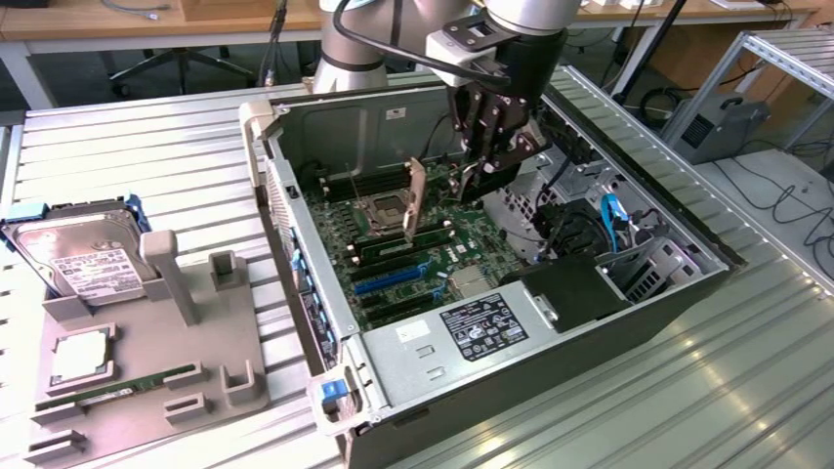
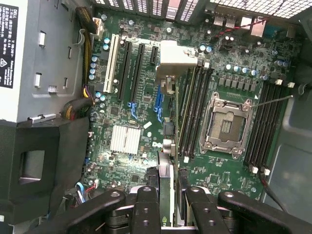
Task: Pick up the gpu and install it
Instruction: 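Insert the gpu into the slot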
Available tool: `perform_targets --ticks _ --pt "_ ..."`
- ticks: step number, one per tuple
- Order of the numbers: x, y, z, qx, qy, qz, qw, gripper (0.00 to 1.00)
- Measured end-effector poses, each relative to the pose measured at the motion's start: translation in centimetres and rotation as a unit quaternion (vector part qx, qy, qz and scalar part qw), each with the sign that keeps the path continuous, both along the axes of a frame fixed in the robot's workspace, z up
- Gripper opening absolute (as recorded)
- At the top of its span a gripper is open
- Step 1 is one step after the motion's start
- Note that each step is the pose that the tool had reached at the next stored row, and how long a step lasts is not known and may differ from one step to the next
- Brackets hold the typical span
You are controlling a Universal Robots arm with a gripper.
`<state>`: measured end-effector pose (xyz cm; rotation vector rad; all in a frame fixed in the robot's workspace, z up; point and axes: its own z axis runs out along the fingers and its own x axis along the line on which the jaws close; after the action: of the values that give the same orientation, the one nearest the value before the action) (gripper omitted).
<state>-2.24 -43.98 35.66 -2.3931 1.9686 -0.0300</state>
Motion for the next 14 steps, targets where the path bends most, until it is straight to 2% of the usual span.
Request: perform_targets --ticks 14 --pt "0.00 0.00 0.00 0.0000 0.0000 0.030 0.9996 0.26"
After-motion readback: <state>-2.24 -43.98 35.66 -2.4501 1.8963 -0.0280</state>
